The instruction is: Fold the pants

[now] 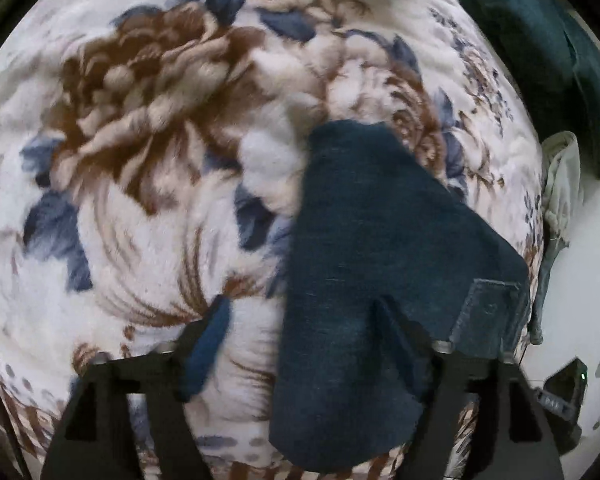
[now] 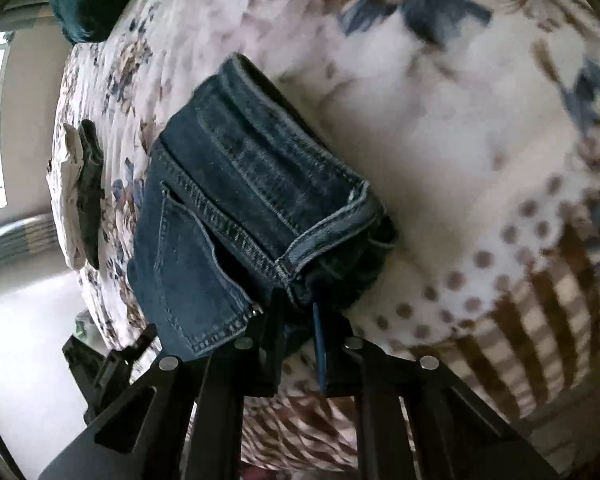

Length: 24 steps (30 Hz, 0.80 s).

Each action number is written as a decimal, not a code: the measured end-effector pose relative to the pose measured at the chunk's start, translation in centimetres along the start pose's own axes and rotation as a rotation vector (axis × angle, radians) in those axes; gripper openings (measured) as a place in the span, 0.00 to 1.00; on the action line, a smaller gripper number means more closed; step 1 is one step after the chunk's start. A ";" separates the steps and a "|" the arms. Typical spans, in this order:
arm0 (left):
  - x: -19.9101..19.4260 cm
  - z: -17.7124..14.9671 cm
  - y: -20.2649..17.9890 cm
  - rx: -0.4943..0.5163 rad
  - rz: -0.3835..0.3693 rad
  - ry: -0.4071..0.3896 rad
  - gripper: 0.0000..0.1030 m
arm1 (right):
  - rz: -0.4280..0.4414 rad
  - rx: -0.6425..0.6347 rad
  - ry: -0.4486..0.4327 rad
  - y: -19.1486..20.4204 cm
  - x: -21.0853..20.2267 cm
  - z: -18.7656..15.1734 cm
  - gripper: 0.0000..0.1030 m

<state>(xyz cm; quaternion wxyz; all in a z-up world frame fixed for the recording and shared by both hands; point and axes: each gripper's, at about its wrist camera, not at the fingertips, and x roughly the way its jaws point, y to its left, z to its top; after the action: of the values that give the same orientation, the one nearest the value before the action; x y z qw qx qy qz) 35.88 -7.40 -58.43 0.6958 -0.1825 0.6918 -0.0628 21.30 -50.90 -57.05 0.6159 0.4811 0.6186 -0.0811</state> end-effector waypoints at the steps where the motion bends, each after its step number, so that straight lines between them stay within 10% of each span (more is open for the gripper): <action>1: 0.2 0.1 0.1 0.007 0.011 0.009 0.91 | -0.026 -0.022 0.015 -0.1 0.1 -0.3 0.13; 8: -0.8 0.3 -0.9 0.081 0.046 -0.033 0.97 | 0.085 0.008 0.103 -1.8 1.6 1.1 0.30; 10: -1.0 0.4 -0.5 0.063 -0.018 -0.039 0.97 | 0.114 -0.003 0.094 -2.0 1.1 0.8 0.79; 16: 3.1 0.2 1.4 -0.115 -0.290 0.036 0.97 | 0.284 -0.081 0.171 -3.2 5.5 0.0 0.82; 24: 5.0 0.8 -0.2 -0.052 -0.293 0.038 0.98 | 0.514 0.011 0.058 -2.7 8.8 0.8 0.89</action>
<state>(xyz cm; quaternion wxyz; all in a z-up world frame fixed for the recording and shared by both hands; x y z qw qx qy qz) 36.92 -9.16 -63.05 0.6609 -0.2982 0.6723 -0.1494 21.95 -48.50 -65.91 0.5957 0.6281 0.4928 0.0886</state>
